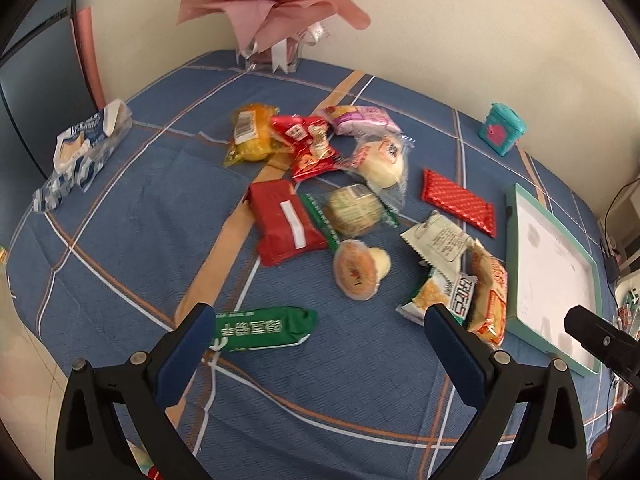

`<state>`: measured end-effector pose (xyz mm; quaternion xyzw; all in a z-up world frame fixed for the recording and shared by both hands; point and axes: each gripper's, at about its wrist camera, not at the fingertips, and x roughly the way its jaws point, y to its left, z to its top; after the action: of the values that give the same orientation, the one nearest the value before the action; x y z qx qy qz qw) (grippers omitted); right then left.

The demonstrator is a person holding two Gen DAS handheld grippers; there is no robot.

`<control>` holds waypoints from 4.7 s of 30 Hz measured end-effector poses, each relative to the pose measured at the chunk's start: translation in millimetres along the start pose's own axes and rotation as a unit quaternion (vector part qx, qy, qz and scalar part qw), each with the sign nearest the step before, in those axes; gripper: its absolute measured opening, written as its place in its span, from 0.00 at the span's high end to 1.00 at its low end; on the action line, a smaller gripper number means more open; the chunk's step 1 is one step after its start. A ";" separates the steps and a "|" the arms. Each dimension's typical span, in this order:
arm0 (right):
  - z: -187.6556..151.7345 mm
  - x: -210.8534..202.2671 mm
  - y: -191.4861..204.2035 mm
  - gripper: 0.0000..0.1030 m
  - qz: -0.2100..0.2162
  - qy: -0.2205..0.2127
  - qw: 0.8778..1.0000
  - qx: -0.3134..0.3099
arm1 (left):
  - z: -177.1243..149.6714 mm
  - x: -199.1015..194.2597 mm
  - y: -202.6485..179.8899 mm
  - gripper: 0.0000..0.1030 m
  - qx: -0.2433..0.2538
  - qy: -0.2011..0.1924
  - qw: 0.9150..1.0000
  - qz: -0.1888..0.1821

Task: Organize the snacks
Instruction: 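Move both grippers toward the snacks, left toward the green pack, right toward the yellow bread bag, then close the left gripper on the green biscuit pack while the right gripper grasps the yellow bread bag, then lift the green pack with the left gripper while the right gripper carries the bread bag over the tray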

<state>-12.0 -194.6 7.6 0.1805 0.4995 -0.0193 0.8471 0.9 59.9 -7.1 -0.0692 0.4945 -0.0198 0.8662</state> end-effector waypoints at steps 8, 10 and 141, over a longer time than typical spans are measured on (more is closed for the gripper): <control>2.2 27.9 4.6 0.06 0.003 0.038 0.999 0.007 | -1.5 21.4 21.1 0.00 -0.032 0.034 0.999 0.004; 1.5 36.0 5.0 0.10 -0.002 0.050 0.999 0.008 | -2.7 27.9 23.9 0.00 -0.036 0.044 0.998 0.002; 82.1 -13.7 -185.2 0.63 -0.123 -0.043 0.974 0.185 | 61.2 66.6 -264.8 0.32 0.098 0.063 0.989 -0.091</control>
<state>10.6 -396.3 2.0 0.2706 0.4683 -0.2234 0.8109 96.5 -202.8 3.7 -0.0276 0.5356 -0.1515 0.8303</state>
